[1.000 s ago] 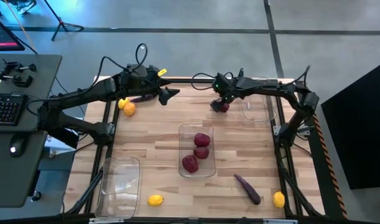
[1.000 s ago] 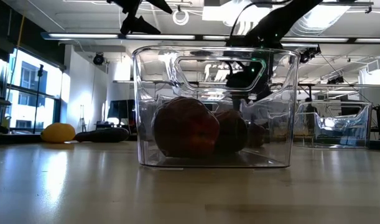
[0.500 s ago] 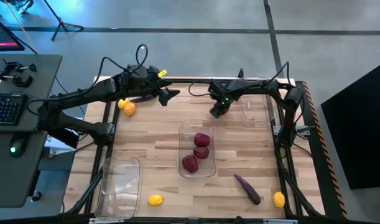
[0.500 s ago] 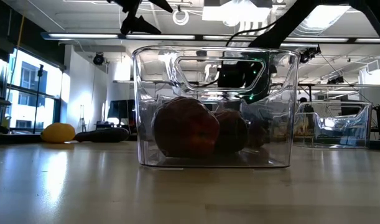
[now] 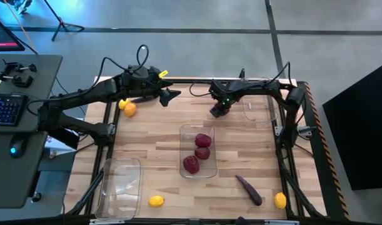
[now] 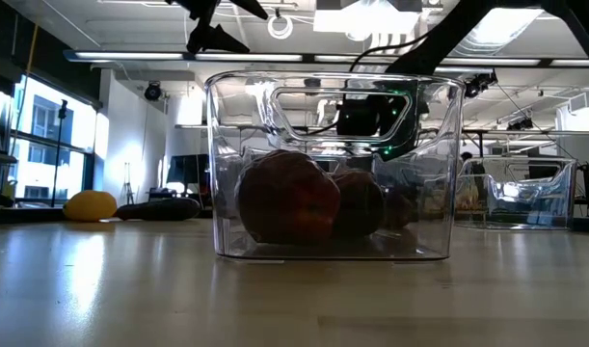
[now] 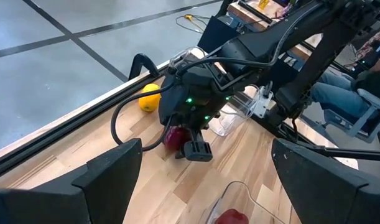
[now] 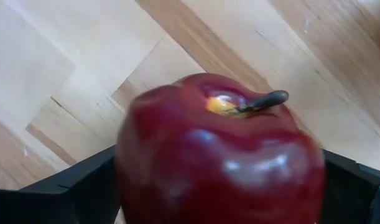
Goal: Sort produce into baskets
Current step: Put the red apple into the middle transparent bin, then put the yellow lemon into the bottom left transparent bin
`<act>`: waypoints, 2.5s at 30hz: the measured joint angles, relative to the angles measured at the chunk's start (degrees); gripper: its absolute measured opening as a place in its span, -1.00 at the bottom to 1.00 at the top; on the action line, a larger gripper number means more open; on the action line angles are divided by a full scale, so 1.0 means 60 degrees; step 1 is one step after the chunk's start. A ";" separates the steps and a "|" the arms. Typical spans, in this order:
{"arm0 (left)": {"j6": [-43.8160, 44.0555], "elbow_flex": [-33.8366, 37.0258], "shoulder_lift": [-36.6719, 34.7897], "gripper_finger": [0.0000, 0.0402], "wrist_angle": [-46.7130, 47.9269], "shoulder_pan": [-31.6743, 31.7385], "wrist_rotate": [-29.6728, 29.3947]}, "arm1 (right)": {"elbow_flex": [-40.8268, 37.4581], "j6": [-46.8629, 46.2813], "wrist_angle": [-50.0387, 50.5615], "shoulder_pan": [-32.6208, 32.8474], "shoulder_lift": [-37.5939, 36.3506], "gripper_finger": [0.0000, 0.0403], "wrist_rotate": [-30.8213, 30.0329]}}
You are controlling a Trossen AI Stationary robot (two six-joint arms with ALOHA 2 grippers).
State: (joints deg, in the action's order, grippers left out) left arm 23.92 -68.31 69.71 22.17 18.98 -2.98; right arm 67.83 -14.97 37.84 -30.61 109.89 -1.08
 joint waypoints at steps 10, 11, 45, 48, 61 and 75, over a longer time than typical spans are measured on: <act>-0.1044 0.0000 -0.0047 0.72 0.0064 0.0004 0.0446 | -0.0023 -0.0146 0.0335 0.0005 -0.0208 0.63 -0.0274; -0.1234 0.0000 -0.0090 0.72 0.0052 0.0004 0.0498 | -0.0047 -0.0136 0.0377 0.0004 -0.0372 0.53 -0.0349; 0.0462 -0.0004 -0.2319 0.72 -0.0919 -0.0471 0.0171 | 0.0060 -0.1154 -0.4602 0.5393 -0.2419 0.68 0.1349; 0.0860 -0.0004 -0.2275 0.72 -0.0960 -0.0886 0.0152 | 0.0060 -0.1133 -0.4556 0.5486 -0.2419 0.68 0.1166; 0.1255 -0.0004 -0.1090 0.72 0.0675 -0.4567 -0.0113 | 0.0067 -0.1921 -0.4527 0.5728 -0.4650 0.68 0.1337; 0.1517 -0.0168 0.3330 0.72 0.3492 -0.9088 0.1029 | 0.0078 -0.4954 -0.5055 0.7847 -0.4799 0.69 -0.2796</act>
State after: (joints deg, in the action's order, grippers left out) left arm 33.02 -69.32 89.69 43.13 -35.54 3.19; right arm 68.29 -44.69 7.51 16.47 81.09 -17.85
